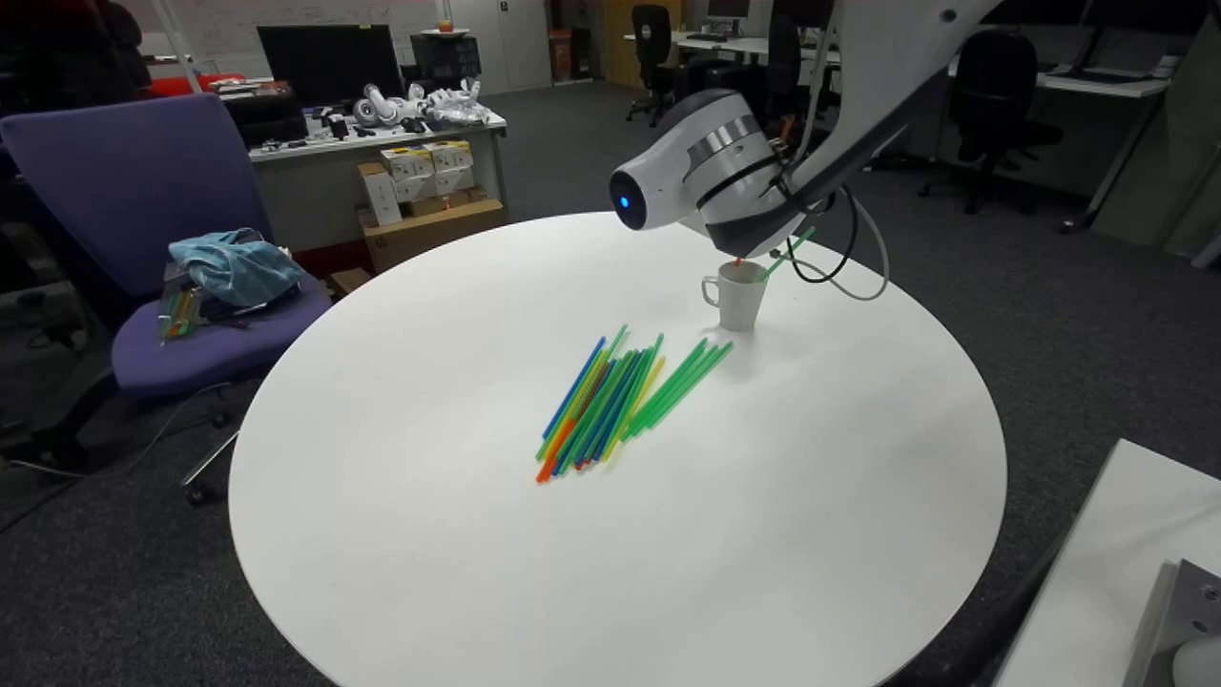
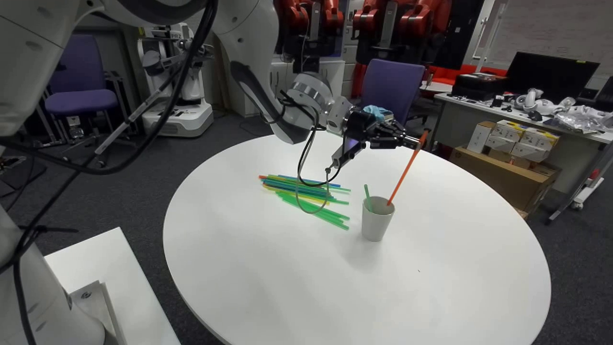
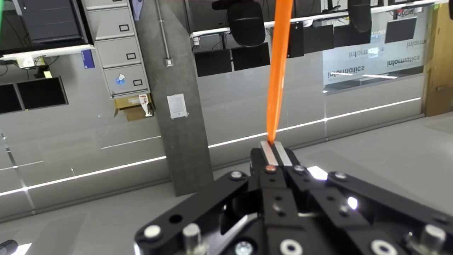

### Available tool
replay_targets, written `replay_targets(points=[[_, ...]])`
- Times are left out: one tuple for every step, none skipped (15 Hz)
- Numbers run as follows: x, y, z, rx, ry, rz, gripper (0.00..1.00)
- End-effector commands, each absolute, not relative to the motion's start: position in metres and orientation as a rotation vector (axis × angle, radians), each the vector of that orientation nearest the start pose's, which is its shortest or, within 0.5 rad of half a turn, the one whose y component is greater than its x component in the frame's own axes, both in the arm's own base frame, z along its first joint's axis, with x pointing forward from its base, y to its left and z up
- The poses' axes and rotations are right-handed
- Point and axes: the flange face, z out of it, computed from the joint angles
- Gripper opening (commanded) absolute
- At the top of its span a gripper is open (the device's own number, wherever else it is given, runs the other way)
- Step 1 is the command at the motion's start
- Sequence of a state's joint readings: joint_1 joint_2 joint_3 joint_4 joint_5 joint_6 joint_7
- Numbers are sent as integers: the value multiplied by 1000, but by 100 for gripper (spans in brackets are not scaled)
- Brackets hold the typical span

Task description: Pick up the orange straw on the edge of the pile and place it in the mug

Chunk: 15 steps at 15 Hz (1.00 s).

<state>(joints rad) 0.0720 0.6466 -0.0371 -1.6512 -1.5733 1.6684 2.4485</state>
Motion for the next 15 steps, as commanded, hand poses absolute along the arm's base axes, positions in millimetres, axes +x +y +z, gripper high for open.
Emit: replay_targets(points=[[677, -76, 275, 1266, -1308, 1358, 0], [677, -76, 272, 1269, -1305, 1350, 0], [677, -76, 268, 1271, -1300, 1342, 0], [676, -77, 261, 1281, -1287, 1321, 0], [674, -78, 252, 1288, -1275, 1304, 0], [673, -79, 243, 1294, -1266, 1288, 0], [671, -80, 232, 1301, -1257, 1270, 0], [669, -80, 220, 1310, -1250, 1254, 0], [668, -81, 212, 1317, -1246, 1241, 0], [666, -80, 203, 1325, -1242, 1227, 0], [665, -79, 197, 1336, -1252, 1217, 26], [664, -77, 193, 1349, -1250, 1212, 27], [663, -73, 196, 1375, -1263, 1194, 35], [663, -68, 203, 1405, -1289, 1185, 42], [664, -63, 212, 1448, -1329, 1171, 49]])
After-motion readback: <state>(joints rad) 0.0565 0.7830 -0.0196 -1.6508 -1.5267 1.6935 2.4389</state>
